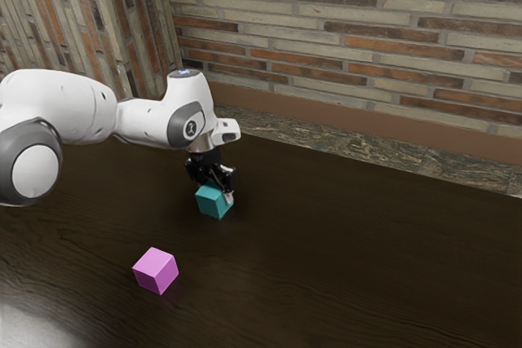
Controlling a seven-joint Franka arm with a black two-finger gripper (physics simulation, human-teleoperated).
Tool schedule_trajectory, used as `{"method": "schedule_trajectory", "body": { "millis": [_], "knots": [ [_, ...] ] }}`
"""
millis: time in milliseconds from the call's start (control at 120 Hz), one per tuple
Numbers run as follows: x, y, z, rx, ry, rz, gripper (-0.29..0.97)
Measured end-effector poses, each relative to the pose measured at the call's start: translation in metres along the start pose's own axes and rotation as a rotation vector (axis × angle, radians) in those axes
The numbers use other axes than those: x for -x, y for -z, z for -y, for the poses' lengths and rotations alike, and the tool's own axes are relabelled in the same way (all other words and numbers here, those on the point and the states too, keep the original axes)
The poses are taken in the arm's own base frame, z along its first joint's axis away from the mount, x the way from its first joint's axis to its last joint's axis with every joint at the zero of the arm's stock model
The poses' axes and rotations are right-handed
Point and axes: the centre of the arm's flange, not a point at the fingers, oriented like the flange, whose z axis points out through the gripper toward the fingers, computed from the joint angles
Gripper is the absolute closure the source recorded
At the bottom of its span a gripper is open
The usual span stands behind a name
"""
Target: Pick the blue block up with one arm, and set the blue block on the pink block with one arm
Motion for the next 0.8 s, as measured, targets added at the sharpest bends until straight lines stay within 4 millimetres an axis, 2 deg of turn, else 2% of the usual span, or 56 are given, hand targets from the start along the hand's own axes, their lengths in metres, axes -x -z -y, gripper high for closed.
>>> {"method": "schedule_trajectory", "body": {
  "millis": [108, 183, 267, 333, 475, 800],
  "knots": [
    [0.006, 0.018, -0.005, -0.010, -0.007, -0.005, 0.37],
    [0.013, 0.040, -0.009, -0.022, -0.015, -0.001, 0.37],
    [0.034, 0.071, -0.012, -0.041, -0.023, 0.007, 0.38],
    [0.057, 0.082, -0.009, -0.051, -0.020, 0.033, 0.38],
    [0.100, 0.077, -0.006, -0.065, -0.017, 0.098, 0.38],
    [0.163, 0.065, -0.013, -0.076, -0.025, 0.150, 0.37]
  ]
}}
